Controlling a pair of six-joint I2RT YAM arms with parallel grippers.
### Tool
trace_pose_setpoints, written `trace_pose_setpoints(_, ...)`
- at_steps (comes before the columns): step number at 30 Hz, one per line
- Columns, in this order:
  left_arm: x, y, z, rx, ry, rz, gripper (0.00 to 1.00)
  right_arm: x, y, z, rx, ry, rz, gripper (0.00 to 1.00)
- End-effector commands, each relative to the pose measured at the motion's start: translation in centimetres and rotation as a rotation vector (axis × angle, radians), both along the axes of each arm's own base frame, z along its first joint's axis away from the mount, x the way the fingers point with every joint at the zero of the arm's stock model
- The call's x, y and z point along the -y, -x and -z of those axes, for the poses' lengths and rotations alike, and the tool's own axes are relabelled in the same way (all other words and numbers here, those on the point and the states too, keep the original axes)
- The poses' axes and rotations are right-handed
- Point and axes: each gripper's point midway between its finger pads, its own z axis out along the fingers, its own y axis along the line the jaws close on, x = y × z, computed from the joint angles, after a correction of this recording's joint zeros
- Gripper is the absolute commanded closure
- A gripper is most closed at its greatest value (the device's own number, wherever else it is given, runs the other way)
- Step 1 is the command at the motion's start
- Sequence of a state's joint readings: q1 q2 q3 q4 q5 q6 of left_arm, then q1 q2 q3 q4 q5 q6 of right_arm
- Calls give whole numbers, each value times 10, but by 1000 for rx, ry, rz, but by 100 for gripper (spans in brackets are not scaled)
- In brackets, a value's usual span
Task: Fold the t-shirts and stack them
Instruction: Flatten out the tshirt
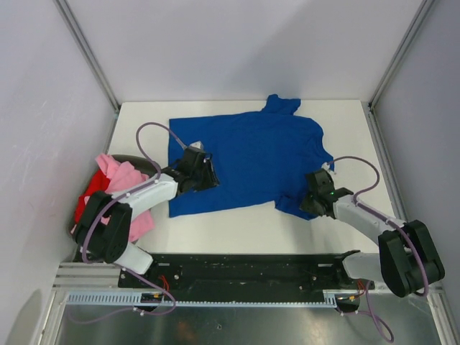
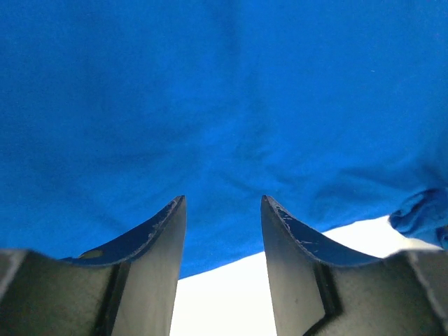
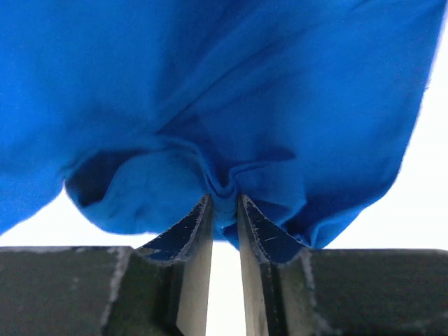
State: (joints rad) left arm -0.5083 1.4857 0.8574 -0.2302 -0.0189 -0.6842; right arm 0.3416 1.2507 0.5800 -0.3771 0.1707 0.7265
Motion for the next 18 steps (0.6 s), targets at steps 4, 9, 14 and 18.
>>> trace_pose_setpoints(4, -16, -23, 12, -8, -38, -130, 49, -65, 51, -6, -34, -88, -177, 79)
trace_pose_setpoints(9, -31, -29, 27, -33, -79, -171, 49, -39, 27, -47, 80, -85, -112, 73)
trace_pose_setpoints(14, -47, -26, 49, -88, -148, -207, 50, 25, -32, -98, 272, -24, 86, 57)
trace_pose_setpoints(18, -71, -15, 69, -154, -218, -271, 50, 66, -69, -101, 323, 11, 216, 55)
